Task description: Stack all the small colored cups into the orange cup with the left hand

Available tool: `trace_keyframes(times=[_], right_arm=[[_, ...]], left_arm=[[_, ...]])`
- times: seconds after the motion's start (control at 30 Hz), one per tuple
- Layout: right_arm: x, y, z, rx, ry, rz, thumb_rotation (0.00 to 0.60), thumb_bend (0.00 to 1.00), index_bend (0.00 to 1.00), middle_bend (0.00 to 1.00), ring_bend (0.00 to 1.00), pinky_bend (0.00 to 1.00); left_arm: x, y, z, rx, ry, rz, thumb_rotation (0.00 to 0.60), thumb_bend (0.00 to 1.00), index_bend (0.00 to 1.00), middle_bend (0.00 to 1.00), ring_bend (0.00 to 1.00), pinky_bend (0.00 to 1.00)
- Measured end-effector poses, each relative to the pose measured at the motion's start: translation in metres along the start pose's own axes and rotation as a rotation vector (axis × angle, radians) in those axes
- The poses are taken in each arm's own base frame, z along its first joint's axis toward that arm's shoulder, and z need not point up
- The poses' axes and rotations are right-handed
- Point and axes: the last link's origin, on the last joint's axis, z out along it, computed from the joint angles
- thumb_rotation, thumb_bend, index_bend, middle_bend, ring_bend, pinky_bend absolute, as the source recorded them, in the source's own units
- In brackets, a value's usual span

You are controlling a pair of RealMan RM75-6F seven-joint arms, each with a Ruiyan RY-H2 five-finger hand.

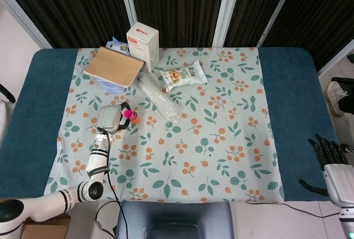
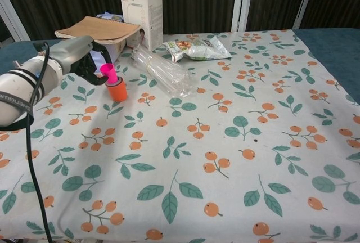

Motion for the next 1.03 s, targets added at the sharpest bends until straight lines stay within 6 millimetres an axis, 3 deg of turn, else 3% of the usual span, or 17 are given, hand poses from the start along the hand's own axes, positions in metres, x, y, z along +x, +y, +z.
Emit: trace_keyframes(times=[0.17, 0.33, 0.4, 0.47, 0.53, 0.6, 0.67, 0.9, 1.03], right_arm=[[0.001, 0.000, -0.001, 0.001, 0.002, 0.001, 0.600, 0.20, 0.00, 0.00, 0.00, 0.00], [0.001, 0.001, 0.000, -0.001, 0.003, 0.000, 0.600, 0.20, 0.00, 0.00, 0.00, 0.00], [0.000, 0.001, -0.001, 0.000, 0.000, -0.001, 0.600, 0.20, 0.00, 0.00, 0.00, 0.00], [0.000, 0.001, -0.001, 0.000, -0.002, -0.002, 0.600, 0.20, 0.00, 0.00, 0.00, 0.00], [0.000, 0.001, -0.001, -0.001, -0.002, -0.005, 0.600, 0.20, 0.00, 0.00, 0.00, 0.00], [-0.001, 0.000, -0.001, 0.002, -0.006, -0.010, 0.600, 0.20, 0.00, 0.00, 0.00, 0.00], [-0.003, -0.001, -0.001, 0.005, -0.012, -0.016, 0.600, 0.20, 0.00, 0.00, 0.00, 0.00], [-0.010, -0.009, 0.000, 0.025, -0.025, -0.039, 0.600, 0.20, 0.00, 0.00, 0.00, 0.00], [-0.014, -0.014, -0.001, 0.045, -0.033, -0.047, 0.600, 0.20, 0.00, 0.00, 0.00, 0.00]], left_arm=[[-0.005, -0.001, -0.001, 0.008, -0.028, 0.012, 0.600, 0.37, 0.04, 1.00, 1.00, 1.00], [-0.001, 0.002, -0.006, -0.015, -0.022, -0.004, 0.600, 0.36, 0.00, 1.00, 1.00, 1.00], [0.003, 0.002, -0.011, -0.040, -0.012, -0.008, 0.600, 0.36, 0.00, 0.90, 0.96, 1.00], [0.008, 0.001, -0.020, -0.071, -0.005, -0.014, 0.600, 0.36, 0.00, 0.56, 0.66, 0.82], [0.014, -0.003, -0.036, -0.116, -0.006, -0.022, 0.600, 0.37, 0.00, 0.18, 0.21, 0.43], [0.022, -0.014, -0.059, -0.165, -0.009, -0.019, 0.600, 0.38, 0.00, 0.08, 0.08, 0.24], [0.027, -0.028, -0.084, -0.202, -0.013, -0.005, 0.600, 0.38, 0.00, 0.02, 0.01, 0.14], [0.038, -0.109, -0.204, -0.241, 0.035, 0.081, 0.600, 0.38, 0.00, 0.00, 0.00, 0.07], [0.051, -0.138, -0.250, -0.205, 0.120, 0.060, 0.600, 0.38, 0.00, 0.00, 0.00, 0.06]])
